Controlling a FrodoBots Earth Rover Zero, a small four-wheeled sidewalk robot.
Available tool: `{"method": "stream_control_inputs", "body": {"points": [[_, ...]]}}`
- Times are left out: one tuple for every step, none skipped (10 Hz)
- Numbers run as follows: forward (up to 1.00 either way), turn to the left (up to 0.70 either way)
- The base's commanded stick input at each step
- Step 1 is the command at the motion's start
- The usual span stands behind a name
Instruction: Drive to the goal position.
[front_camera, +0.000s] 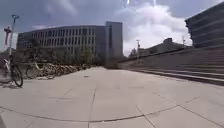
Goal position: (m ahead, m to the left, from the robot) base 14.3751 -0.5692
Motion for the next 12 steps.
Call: {"method": "stream_control_inputs", "body": {"points": [[0.70,0.06],[0.70,0.00],[0.70,0.00],[0.70,0.00],[0.70,0.00],[0.70,0.00],[0.70,0.00],[0.70,0.00],[0.70,0.00],[0.70,0.00],[0.70,0.00],[0.70,0.00]]}}
